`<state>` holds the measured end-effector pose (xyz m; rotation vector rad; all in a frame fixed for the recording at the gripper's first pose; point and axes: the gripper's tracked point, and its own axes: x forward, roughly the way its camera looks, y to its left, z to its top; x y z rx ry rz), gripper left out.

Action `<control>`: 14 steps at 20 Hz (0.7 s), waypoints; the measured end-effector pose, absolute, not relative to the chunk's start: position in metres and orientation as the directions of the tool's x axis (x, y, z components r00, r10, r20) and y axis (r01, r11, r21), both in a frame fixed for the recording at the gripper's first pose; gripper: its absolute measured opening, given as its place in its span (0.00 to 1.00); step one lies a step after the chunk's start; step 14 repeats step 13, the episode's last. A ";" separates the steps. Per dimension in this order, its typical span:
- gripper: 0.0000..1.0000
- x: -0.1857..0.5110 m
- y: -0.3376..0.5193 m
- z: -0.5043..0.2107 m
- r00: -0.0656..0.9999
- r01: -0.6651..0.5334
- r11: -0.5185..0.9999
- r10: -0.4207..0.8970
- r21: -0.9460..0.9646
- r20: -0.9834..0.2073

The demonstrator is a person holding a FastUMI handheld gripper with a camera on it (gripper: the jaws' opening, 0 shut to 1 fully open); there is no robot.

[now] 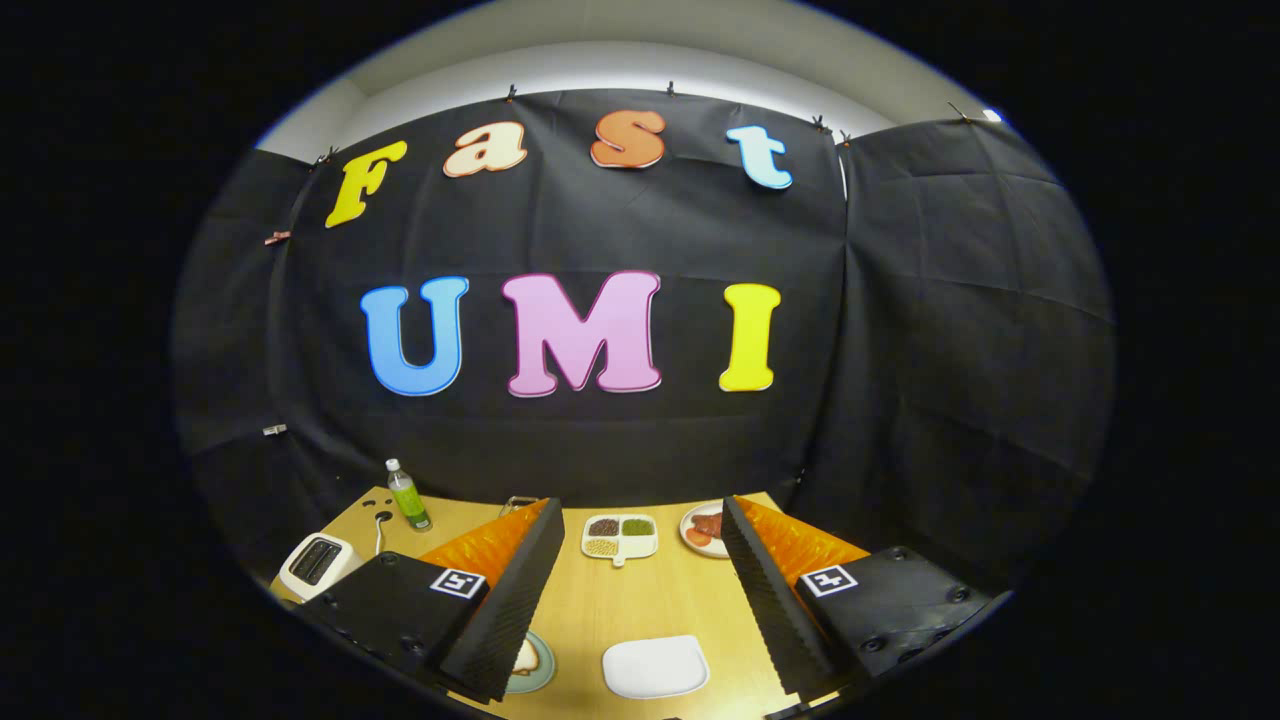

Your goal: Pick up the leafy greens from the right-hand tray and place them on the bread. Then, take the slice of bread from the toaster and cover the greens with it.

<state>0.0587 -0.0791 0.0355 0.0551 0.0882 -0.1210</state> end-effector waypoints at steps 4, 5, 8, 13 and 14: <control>0.99 0.039 -0.100 0.024 0.991 0.080 0.995 -0.073 0.055 -0.114; 0.99 0.033 -0.102 0.015 0.990 0.062 0.996 -0.053 0.063 -0.134; 0.99 0.026 -0.108 -0.003 0.987 0.015 0.997 -0.004 0.070 -0.161; 0.99 0.036 -0.110 -0.008 0.987 -0.061 0.998 0.065 0.033 -0.146; 0.99 0.036 -0.110 -0.008 0.987 -0.061 0.998 0.065 0.033 -0.146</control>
